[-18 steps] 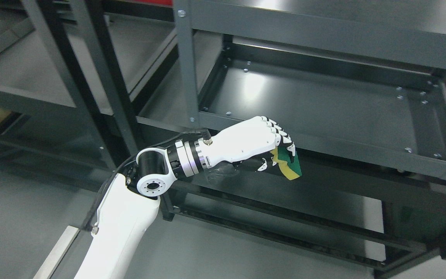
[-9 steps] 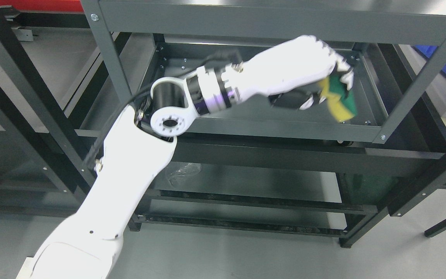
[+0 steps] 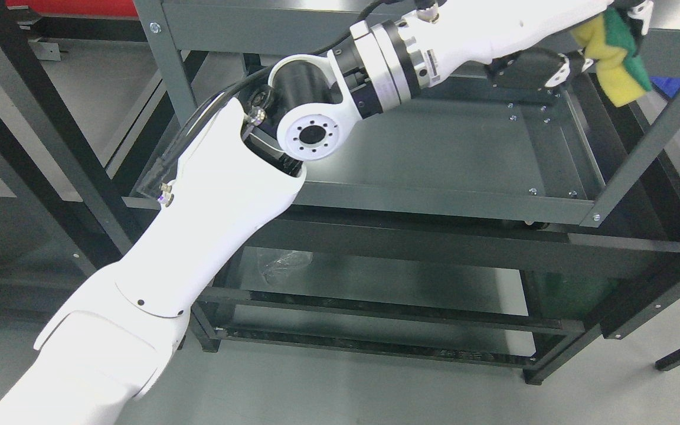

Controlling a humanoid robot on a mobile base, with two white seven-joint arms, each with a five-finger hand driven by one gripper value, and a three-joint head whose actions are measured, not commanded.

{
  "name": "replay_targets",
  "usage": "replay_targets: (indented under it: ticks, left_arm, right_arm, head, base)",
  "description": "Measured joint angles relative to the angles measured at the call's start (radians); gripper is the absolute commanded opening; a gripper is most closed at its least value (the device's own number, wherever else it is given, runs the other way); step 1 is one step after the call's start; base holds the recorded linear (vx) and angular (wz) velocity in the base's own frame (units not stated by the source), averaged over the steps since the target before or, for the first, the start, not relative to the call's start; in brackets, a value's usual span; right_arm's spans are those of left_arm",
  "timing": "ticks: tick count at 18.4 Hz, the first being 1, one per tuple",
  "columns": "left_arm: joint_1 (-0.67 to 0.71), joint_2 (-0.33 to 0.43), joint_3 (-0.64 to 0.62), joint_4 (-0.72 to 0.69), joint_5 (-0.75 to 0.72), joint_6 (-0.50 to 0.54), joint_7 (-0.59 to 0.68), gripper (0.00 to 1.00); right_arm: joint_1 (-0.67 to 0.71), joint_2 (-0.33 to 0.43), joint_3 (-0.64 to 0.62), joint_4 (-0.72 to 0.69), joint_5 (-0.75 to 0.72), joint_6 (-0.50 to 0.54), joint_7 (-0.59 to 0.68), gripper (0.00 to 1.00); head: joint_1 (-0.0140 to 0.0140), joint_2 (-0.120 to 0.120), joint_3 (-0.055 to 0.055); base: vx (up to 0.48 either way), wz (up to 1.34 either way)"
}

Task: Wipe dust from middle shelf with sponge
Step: 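Wipe the sponge along the far edge of the middle shelf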

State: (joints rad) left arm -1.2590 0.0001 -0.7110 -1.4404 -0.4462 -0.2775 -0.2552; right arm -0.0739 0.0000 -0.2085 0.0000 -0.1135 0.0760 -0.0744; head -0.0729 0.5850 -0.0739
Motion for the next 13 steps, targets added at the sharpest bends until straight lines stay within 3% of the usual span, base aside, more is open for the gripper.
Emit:
replay_targets:
  ticks: [5,9,13]
  left_arm:
    - [-0.024,0.000,-0.073,0.051,-0.002,0.008,0.032,0.02]
    - [-0.002,0.000,-0.056,0.082,-0.004,-0.026,0.023,0.00]
    - [0.061,0.000,0.023,0.083,-0.004,-0.096,-0.135,0.00]
  right_arm:
    - [0.000,0.000,0.000,0.000,0.000,0.000,0.000,1.00]
    - [0.000,0.000,0.000,0.000,0.000,0.000,0.000,1.00]
    - [0.000,0.000,0.000,0.000,0.000,0.000,0.000,1.00]
  head:
    - [0.0000,0.000,0.000]
    - [0.0000,0.000,0.000]
    - [0.0000,0.000,0.000]
  base:
    - [-0.004,-0.02]
    - [0.000,0.00]
    - [0.000,0.00]
